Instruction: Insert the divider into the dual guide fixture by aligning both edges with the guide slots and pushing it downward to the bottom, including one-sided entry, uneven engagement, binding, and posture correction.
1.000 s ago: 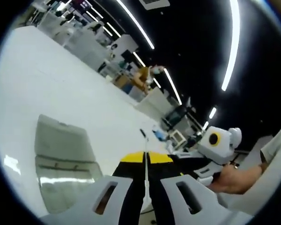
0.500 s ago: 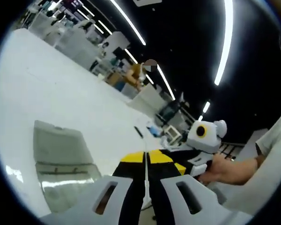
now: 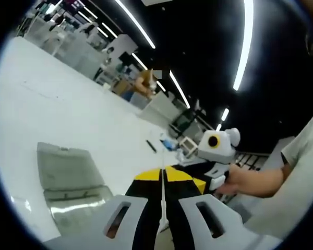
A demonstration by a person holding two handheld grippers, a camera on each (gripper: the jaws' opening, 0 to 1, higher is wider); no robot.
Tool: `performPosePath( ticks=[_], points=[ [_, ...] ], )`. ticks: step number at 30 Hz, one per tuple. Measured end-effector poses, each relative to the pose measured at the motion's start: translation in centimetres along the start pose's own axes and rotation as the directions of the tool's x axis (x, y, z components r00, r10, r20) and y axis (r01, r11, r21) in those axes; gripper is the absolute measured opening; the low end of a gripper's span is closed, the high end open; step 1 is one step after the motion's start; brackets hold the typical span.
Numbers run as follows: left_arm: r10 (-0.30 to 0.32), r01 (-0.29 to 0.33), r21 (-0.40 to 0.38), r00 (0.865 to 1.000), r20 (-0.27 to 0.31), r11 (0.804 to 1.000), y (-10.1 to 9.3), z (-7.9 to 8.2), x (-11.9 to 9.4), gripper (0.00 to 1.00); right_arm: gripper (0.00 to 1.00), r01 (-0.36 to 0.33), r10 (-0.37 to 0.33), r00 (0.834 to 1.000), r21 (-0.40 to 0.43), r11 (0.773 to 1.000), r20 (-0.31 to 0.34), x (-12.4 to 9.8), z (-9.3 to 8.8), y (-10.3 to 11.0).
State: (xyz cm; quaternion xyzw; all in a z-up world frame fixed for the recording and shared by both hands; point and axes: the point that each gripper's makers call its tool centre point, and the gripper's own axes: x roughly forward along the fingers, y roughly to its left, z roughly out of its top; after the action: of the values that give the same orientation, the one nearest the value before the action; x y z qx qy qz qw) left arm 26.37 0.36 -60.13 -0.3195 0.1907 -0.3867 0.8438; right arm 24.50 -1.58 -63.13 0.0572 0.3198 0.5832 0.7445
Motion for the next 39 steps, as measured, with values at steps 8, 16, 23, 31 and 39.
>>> performPosePath(
  ticks=[8, 16, 23, 31, 39],
  points=[
    [-0.03, 0.03, 0.004, 1.0, -0.003, 1.0, -0.2, 0.2, -0.2, 0.0, 0.24, -0.071, 0.071, 0.997, 0.02, 0.997, 0.001, 0.1, 0.1, 0.4],
    [-0.052, 0.052, 0.002, 0.999, -0.012, 0.999, -0.2, 0.3, -0.3, 0.0, 0.2, -0.133, 0.133, 0.991, 0.03, 0.991, -0.002, 0.3, 0.4, 0.8],
    [-0.093, 0.093, 0.0, 0.996, -0.016, 0.996, -0.3, 0.7, -0.5, 0.0, 0.2, -0.194, 0.195, 0.981, 0.065, 0.979, 0.001, 0.3, 0.7, 1.2],
    [-0.141, 0.141, -0.005, 0.99, -0.015, 0.99, -0.8, 1.1, -0.9, 0.0, 0.16, -0.25, 0.251, 0.968, 0.076, 0.965, -0.013, 0.7, 0.9, 1.9],
    [-0.167, 0.167, -0.005, 0.986, -0.016, 0.986, -1.0, 1.4, -1.1, 0.0, 0.13, -0.301, 0.303, 0.953, 0.1, 0.948, -0.004, 1.1, 1.3, 2.4]
  ],
)
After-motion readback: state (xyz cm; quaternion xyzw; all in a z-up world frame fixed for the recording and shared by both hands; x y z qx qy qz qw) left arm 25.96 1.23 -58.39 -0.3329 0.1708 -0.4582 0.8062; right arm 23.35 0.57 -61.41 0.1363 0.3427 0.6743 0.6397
